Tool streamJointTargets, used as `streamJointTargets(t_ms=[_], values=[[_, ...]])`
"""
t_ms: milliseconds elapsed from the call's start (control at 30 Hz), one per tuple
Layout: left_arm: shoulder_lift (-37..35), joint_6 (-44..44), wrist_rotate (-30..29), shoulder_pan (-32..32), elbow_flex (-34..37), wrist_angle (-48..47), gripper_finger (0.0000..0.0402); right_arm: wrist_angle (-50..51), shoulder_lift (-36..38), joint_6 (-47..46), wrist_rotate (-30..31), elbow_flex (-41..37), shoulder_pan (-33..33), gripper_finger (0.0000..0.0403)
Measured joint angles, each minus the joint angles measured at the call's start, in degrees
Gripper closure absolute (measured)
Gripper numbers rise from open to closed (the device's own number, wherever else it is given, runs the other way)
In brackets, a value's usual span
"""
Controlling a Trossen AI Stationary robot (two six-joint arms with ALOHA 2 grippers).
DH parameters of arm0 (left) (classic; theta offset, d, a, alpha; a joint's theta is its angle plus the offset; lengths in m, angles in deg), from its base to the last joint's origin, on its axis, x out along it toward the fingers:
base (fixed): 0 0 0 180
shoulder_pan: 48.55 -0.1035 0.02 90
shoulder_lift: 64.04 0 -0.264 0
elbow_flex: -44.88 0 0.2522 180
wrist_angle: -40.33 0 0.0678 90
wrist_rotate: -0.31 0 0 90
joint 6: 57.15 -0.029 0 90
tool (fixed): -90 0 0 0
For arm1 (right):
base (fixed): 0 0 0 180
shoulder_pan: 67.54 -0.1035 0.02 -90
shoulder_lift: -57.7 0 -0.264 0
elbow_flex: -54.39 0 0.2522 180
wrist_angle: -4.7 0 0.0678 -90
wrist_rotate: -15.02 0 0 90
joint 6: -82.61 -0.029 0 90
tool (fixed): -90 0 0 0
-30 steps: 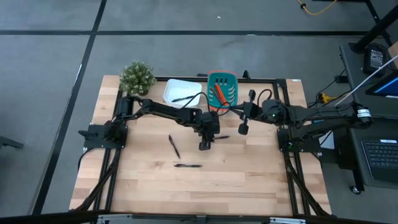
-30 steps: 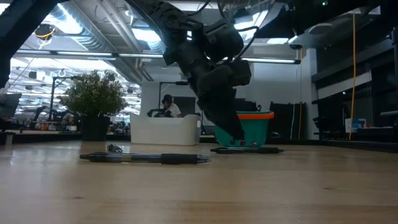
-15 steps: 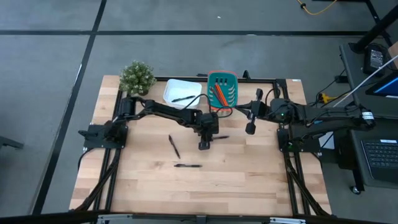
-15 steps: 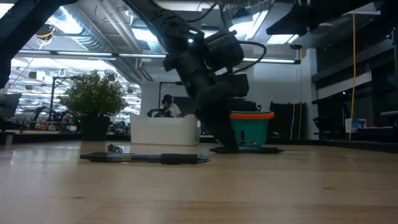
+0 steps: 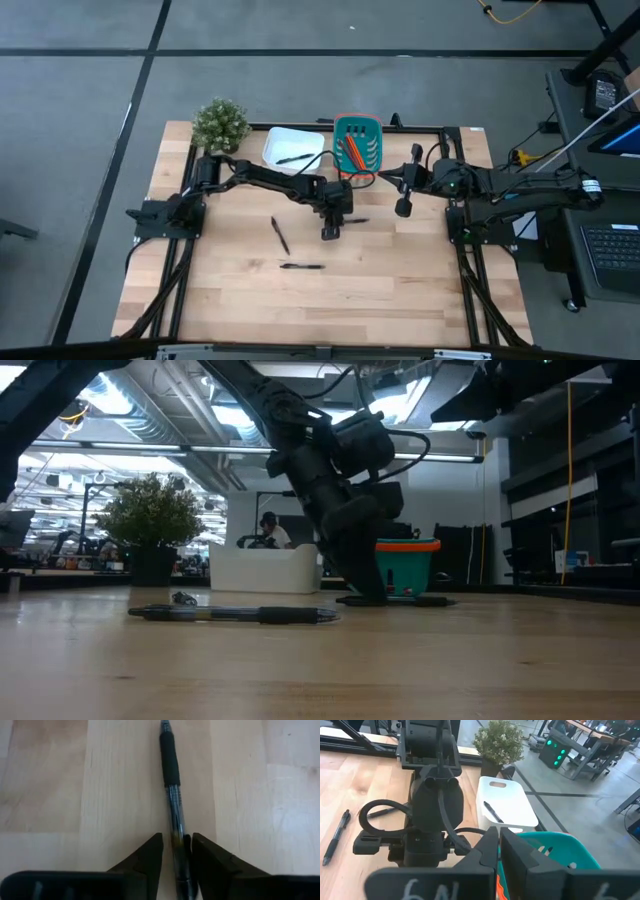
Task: Sort pens & pencils
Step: Put the top right black pen into the white bin
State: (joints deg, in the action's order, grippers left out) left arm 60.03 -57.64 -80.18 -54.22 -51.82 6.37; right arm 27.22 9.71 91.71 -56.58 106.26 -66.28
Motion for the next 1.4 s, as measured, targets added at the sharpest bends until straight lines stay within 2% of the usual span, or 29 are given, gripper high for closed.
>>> streamJointTargets(t_ms=[200, 267, 567, 1000, 1167, 1400], values=[[0.1, 0.0, -1.1, 0.0, 0.0, -0.8, 0.0373, 0.1, 0.0, 0.0, -0.1, 0.0, 0.0, 0.0382], [0.0, 0.0, -1.2, 0.0, 0.1, -2.1, 0.0386, 0.2, 0.0, 0.0, -0.4, 0.0, 0.0, 0.0382], [-0.2, -1.6, -1.2, 0.0, 0.0, -5.4, 0.0386, 2.2, 0.0, -1.7, -0.5, 0.0, 0.0, 0.0382], [-2.0, -8.3, -1.8, 0.1, 0.2, -8.6, 0.0386, 5.0, 0.0, -4.0, -0.5, 0.0, 0.0, 0.0381], [-4.3, -9.1, -5.1, 0.1, 0.6, -15.2, 0.0386, 5.9, 0.0, -4.4, -0.5, 0.0, 0.0, 0.0382], [-7.5, -8.8, -8.0, -0.2, 4.4, -15.5, 0.0389, 6.7, 0.2, -4.6, -0.2, 0.0, -0.5, 0.0382]])
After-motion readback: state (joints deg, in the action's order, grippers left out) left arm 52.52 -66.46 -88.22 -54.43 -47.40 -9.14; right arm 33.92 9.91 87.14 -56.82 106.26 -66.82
